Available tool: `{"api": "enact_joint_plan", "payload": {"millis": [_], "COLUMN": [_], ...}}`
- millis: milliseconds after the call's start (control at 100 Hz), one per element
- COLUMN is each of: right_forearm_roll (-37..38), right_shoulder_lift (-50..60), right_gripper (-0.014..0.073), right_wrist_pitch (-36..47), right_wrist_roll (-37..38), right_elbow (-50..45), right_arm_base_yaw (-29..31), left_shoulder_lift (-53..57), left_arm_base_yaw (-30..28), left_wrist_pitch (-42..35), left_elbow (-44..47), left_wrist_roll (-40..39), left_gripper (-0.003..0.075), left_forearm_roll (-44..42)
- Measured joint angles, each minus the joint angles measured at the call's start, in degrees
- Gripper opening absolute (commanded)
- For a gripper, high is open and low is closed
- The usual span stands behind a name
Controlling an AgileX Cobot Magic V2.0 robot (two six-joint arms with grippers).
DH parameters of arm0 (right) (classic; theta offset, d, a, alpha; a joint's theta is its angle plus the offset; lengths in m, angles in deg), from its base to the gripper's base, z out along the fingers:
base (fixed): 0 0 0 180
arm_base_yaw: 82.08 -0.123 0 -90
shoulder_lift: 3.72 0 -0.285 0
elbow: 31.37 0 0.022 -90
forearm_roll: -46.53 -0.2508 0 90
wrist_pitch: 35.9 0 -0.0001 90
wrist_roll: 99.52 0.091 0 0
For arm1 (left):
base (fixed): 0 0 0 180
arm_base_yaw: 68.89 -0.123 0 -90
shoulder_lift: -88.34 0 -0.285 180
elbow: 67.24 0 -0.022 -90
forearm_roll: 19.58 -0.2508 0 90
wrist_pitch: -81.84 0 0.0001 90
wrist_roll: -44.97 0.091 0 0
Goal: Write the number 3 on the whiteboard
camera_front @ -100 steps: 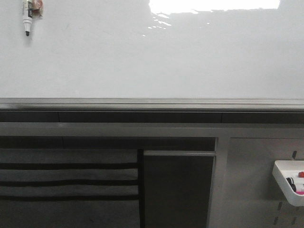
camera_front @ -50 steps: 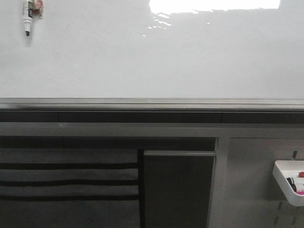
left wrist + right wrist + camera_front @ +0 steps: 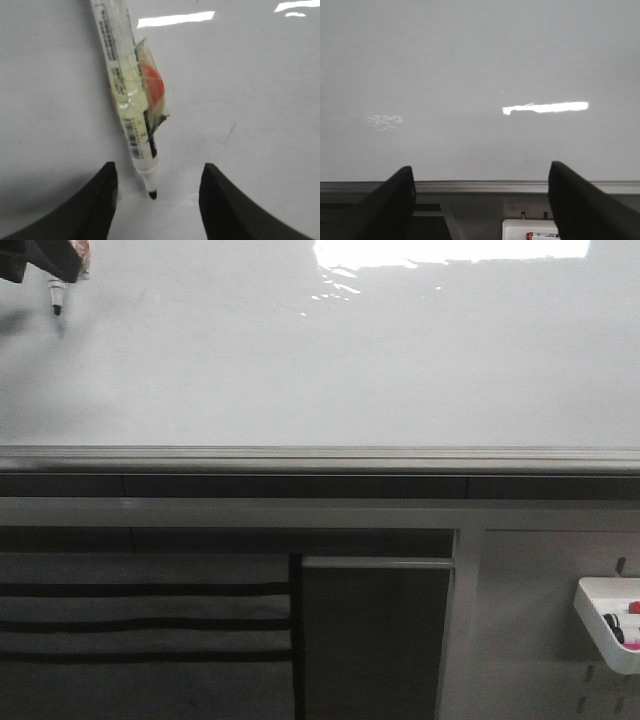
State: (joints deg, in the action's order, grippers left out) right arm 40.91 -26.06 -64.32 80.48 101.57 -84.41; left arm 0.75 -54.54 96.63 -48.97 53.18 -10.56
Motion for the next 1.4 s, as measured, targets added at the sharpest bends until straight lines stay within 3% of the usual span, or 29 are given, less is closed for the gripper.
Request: {"api": "enact_joint_plan", "payload": {"millis": [350, 690, 800, 930, 1050, 1150, 1270, 1400], "right_forearm_roll": [0.0, -0.1, -2.8, -6.0, -11.8, -21.6, -32.6, -40.4], "right_shoulder_lift": [0.0, 0.0, 0.0, -1.0, -3.5, -7.4, -14.4, -21.6], "right_gripper": [0.0497, 0.0497, 0.0497, 0.0497, 0.0497, 0.0497, 0.0497, 0.0497], "right_wrist_pitch": [-0.2, -0.6, -4.5, -13.4, -21.0, -27.1, -35.0, -39.7], "right_wrist_roll": [0.0, 0.0, 0.0, -1.1, -9.1, -22.0, -36.8, -48.9], "right_elbow": [0.0, 0.0, 2.0, 7.6, 12.6, 15.4, 17.2, 18.9], "right_arm_base_yaw": [0.0, 0.0, 0.0, 0.0, 0.0, 0.0, -0.7, -4.5], "left_shoulder_lift": [-5.9, -6.1, -5.8, -2.9, 2.2, 6.7, 10.9, 13.4], "left_arm_base_yaw": [0.0, 0.0, 0.0, 0.2, 1.4, 4.3, 9.7, 16.4], "left_wrist_pitch": [-3.0, -2.8, -0.4, 9.1, 19.8, 29.3, 40.4, 46.3], "left_elbow": [-3.2, -3.3, -3.4, -4.1, -5.7, -6.4, -6.6, -6.6], "left_wrist_roll": [0.0, 0.0, 0.0, 1.1, 7.8, 15.2, 23.0, 26.3], "left_gripper": [0.0318, 0.0018, -0.0018, -0.0018, -0.0018, -0.0018, -0.0018, -0.0018], "left_forearm_roll": [0.3, 0.3, -1.7, -5.7, -6.9, -6.5, -3.7, -1.4]}}
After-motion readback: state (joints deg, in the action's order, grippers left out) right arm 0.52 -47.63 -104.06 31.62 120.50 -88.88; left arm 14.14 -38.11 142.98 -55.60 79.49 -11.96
